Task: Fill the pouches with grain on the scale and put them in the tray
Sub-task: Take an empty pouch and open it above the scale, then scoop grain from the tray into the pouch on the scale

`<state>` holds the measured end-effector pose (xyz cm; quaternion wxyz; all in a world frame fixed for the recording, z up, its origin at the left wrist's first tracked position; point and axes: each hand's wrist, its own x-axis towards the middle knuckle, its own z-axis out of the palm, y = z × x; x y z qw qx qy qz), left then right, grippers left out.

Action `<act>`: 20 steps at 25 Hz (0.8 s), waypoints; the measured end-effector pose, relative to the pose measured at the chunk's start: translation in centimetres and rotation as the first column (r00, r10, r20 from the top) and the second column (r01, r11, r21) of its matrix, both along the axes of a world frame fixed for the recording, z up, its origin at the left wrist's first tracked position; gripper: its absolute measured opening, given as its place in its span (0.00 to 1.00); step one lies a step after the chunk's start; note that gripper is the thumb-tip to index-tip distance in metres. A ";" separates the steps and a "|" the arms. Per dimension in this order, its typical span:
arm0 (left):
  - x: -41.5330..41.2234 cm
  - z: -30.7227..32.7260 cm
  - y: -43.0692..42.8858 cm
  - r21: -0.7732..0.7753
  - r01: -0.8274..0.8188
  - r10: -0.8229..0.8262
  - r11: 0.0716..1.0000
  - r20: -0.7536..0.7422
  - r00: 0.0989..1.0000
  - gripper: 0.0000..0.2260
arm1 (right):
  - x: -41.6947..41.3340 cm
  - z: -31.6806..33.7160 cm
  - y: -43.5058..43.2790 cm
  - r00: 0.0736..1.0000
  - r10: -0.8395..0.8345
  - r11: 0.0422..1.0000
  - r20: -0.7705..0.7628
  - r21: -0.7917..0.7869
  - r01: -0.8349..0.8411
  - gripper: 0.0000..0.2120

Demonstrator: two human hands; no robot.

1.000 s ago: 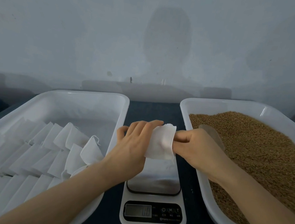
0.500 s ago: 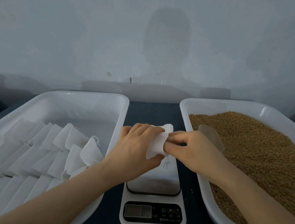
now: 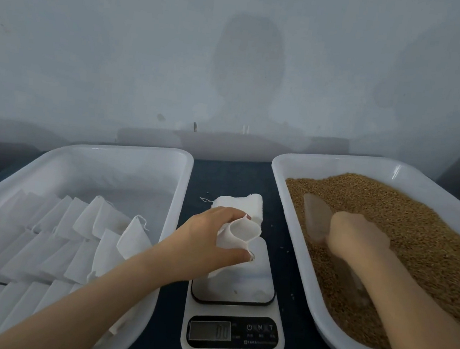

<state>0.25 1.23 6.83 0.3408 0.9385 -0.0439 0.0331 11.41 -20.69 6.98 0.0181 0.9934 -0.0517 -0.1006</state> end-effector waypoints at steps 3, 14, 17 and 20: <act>0.0 0.1 0.0 -0.004 0.002 -0.002 1.000 -0.012 1.000 0.27 | 0.0 0.2 -0.6 1.000 -0.007 0.998 0.019 0.059 0.006 0.14; 0.2 -0.2 0.2 0.022 0.026 -0.025 0.999 -0.042 0.999 0.27 | -2.9 0.8 -5.2 0.990 -0.067 0.987 0.124 0.151 0.047 0.23; 0.2 -0.2 0.2 0.015 0.020 -0.019 1.000 -0.043 0.999 0.27 | -2.8 -0.5 -4.1 0.994 -0.019 0.987 0.109 0.158 0.002 0.22; 0.2 -0.1 0.3 -0.005 0.015 -0.015 1.000 -0.036 0.999 0.25 | -3.1 -1.8 -2.8 0.992 0.054 0.980 0.110 0.186 -0.074 0.18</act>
